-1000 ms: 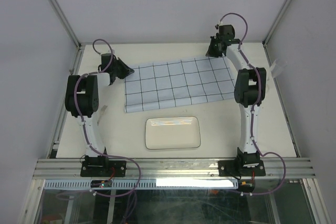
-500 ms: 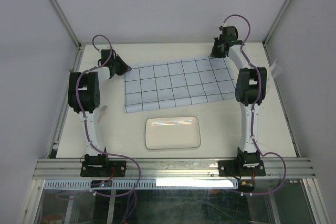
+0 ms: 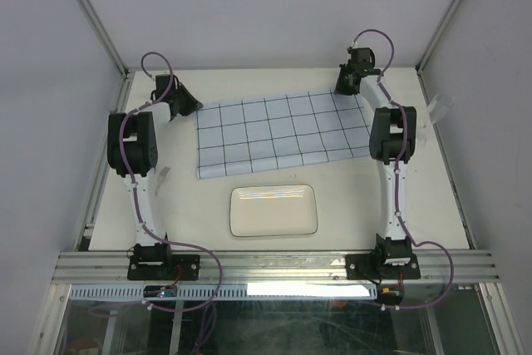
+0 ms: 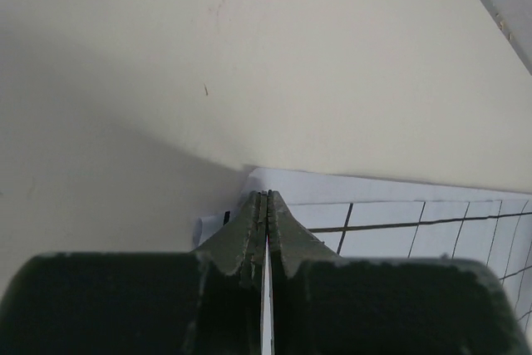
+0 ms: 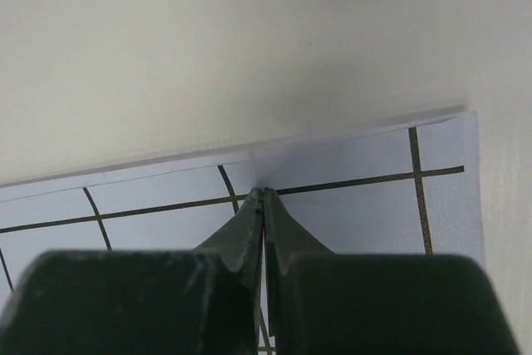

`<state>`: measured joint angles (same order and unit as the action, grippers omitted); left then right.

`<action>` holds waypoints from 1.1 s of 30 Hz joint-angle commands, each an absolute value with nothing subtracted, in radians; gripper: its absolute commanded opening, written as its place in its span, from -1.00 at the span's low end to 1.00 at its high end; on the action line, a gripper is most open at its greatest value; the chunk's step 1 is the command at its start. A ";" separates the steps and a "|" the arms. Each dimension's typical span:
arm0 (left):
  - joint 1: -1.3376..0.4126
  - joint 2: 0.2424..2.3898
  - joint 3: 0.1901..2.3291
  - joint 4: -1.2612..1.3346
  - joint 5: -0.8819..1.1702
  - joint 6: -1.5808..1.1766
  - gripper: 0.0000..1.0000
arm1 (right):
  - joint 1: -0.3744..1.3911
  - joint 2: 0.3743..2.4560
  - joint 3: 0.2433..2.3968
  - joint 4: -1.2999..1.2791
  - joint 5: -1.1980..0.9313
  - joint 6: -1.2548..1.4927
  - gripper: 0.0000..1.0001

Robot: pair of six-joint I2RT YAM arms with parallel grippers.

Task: Set the dinner table for one person
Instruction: Flatten out the napkin at the center of the board.

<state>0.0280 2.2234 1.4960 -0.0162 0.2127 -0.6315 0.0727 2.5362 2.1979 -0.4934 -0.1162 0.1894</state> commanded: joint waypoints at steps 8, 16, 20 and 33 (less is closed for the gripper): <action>0.059 2.311 1.611 -0.077 0.169 -0.571 -1.00 | 0.028 2.421 2.023 -0.448 -0.040 0.201 -1.00; 0.061 2.361 1.668 -0.080 0.184 -0.567 -1.00 | 0.022 2.342 1.877 -0.441 0.012 0.197 -1.00; 0.060 2.383 1.699 -0.081 0.195 -0.570 -1.00 | 0.021 2.333 1.859 -0.454 0.015 0.196 -1.00; 0.059 2.186 1.638 -0.223 0.119 -0.516 -1.00 | 0.023 2.325 1.896 -0.478 -0.005 0.191 -1.00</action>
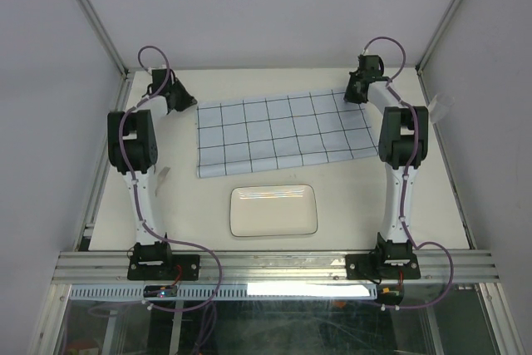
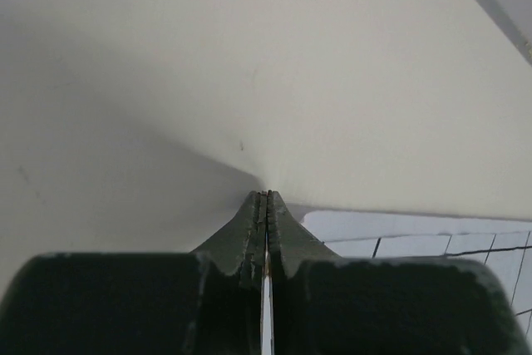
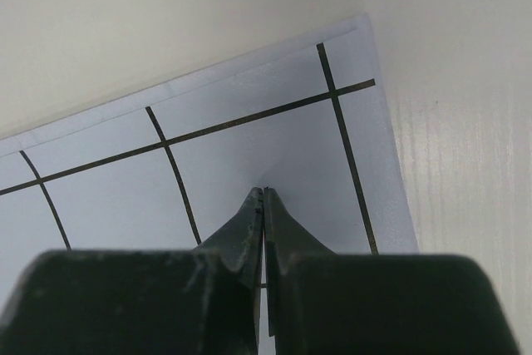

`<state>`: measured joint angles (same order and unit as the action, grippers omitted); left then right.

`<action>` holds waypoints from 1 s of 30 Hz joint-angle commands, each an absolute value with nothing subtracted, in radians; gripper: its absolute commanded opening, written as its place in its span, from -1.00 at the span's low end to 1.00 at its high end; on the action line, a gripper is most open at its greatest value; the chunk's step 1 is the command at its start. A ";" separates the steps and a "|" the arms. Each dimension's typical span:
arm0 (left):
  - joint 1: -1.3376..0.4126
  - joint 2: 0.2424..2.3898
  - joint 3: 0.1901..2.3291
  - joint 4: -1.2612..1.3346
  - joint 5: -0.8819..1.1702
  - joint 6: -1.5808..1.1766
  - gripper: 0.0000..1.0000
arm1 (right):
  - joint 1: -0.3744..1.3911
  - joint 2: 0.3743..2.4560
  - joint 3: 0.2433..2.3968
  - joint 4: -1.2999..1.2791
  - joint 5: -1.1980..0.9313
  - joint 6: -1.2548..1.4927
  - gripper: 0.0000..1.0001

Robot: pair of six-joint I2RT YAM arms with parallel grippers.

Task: Set the dinner table for one person
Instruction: Flatten out the napkin at the center of the board.

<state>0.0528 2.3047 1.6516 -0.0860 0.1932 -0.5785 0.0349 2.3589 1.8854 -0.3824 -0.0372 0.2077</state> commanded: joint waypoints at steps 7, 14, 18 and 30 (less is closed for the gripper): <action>0.059 2.066 1.548 -0.291 -0.008 -0.459 -1.00 | 0.023 2.308 1.893 -0.478 -0.026 0.183 -1.00; 0.060 2.057 1.540 -0.341 -0.006 -0.449 -1.00 | 0.023 2.281 1.896 -0.472 -0.056 0.189 -1.00; 0.058 2.099 1.552 -0.333 0.018 -0.454 -1.00 | 0.025 2.249 1.903 -0.467 -0.104 0.194 -1.00; 0.052 2.184 1.563 -0.283 0.037 -0.476 -1.00 | 0.068 2.123 1.876 -0.432 -0.197 0.205 -1.00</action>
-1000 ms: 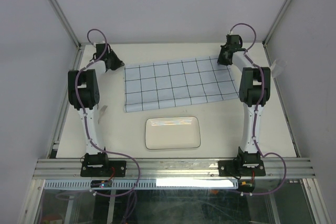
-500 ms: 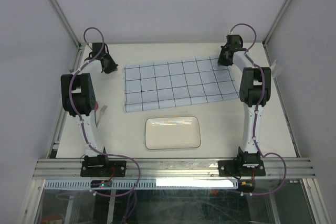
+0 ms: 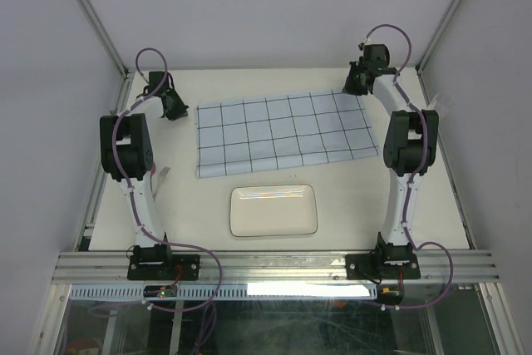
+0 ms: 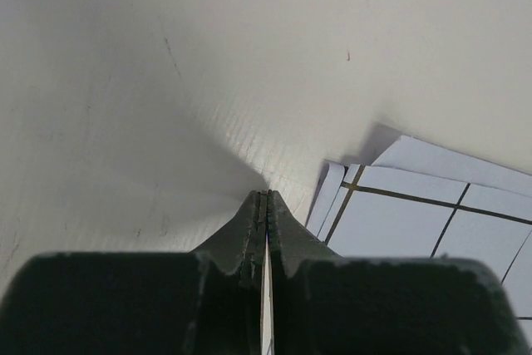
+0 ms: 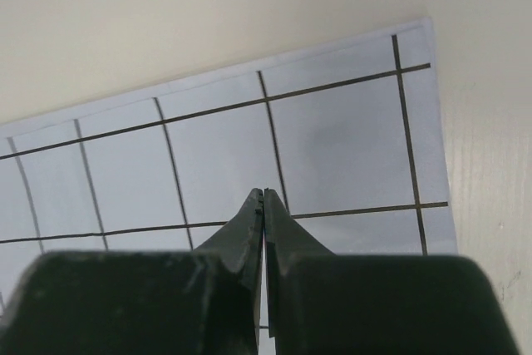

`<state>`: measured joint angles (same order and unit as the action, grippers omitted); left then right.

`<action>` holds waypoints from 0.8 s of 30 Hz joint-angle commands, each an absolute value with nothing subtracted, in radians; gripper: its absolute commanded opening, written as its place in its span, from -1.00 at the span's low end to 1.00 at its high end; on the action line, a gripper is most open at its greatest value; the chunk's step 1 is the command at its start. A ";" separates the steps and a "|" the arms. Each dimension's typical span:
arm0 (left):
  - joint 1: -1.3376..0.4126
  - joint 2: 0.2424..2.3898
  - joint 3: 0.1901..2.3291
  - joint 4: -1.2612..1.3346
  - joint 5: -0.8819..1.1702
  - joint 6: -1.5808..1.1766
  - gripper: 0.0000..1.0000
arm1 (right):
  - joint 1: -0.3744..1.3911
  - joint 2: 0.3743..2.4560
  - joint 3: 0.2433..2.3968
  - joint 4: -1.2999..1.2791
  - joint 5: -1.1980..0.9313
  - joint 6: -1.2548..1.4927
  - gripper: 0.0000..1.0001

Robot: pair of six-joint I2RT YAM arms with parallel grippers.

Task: Set the dinner table for one person
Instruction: Flatten out the napkin at the center of the board.

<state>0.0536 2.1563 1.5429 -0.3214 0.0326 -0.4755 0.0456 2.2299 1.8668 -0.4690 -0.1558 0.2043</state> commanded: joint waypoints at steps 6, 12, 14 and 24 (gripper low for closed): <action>0.049 2.225 1.575 -0.261 0.061 -0.492 -1.00 | 0.095 2.133 1.889 -0.419 -0.272 0.222 -1.00; 0.041 2.241 1.574 -0.241 0.085 -0.507 -1.00 | 0.176 2.239 2.015 -0.445 -0.339 0.241 -1.00; 0.040 2.244 1.573 -0.240 0.093 -0.512 -1.00 | 0.215 2.287 2.071 -0.427 -0.366 0.258 -1.00; 0.004 2.222 1.523 -0.209 0.135 -0.553 -1.00 | 0.348 2.574 2.310 -0.224 -0.478 0.445 -1.00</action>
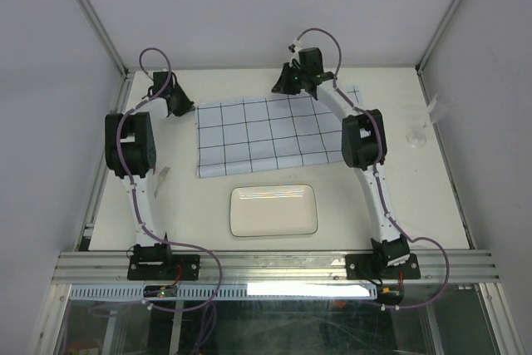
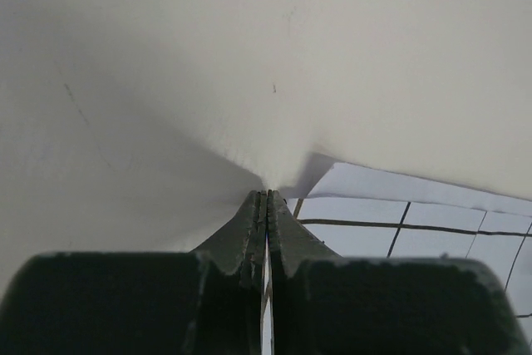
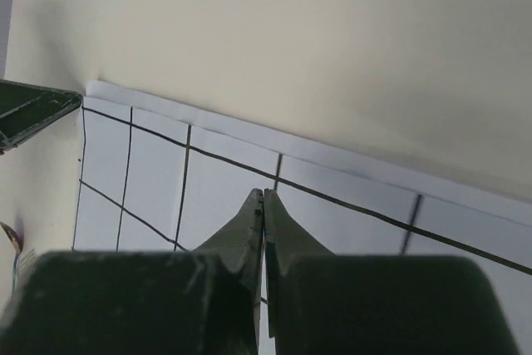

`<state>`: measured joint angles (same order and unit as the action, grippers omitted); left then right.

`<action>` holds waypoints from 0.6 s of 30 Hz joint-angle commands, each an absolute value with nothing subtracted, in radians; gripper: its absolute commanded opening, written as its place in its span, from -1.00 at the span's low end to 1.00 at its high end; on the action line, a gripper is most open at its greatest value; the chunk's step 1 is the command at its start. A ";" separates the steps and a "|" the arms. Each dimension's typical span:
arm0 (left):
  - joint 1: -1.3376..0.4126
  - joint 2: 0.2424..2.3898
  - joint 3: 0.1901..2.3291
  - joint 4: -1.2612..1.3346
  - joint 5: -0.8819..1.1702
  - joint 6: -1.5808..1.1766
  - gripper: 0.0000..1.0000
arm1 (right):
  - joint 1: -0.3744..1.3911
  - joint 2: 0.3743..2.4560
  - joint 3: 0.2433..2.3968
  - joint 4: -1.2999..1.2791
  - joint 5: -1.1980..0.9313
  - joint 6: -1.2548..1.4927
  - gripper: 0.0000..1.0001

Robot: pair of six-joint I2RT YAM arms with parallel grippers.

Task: Set the dinner table for one person
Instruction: Flatten out the napkin at the center of the board.

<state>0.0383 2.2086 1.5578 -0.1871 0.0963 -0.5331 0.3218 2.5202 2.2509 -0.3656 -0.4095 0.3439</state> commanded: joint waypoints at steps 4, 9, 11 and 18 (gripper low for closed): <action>-0.018 2.230 1.538 -0.198 0.142 -0.563 -1.00 | 0.371 2.612 2.310 -0.116 -0.489 0.502 -1.00; -0.035 2.246 1.569 -0.199 0.146 -0.574 -1.00 | 0.395 2.619 2.317 -0.078 -0.468 0.499 -1.00; -0.039 2.255 1.585 -0.199 0.151 -0.579 -1.00 | 0.397 2.619 2.321 -0.073 -0.464 0.498 -1.00; -0.045 2.277 1.635 -0.210 0.138 -0.565 -1.00 | 0.398 2.602 2.303 -0.080 -0.459 0.480 -1.00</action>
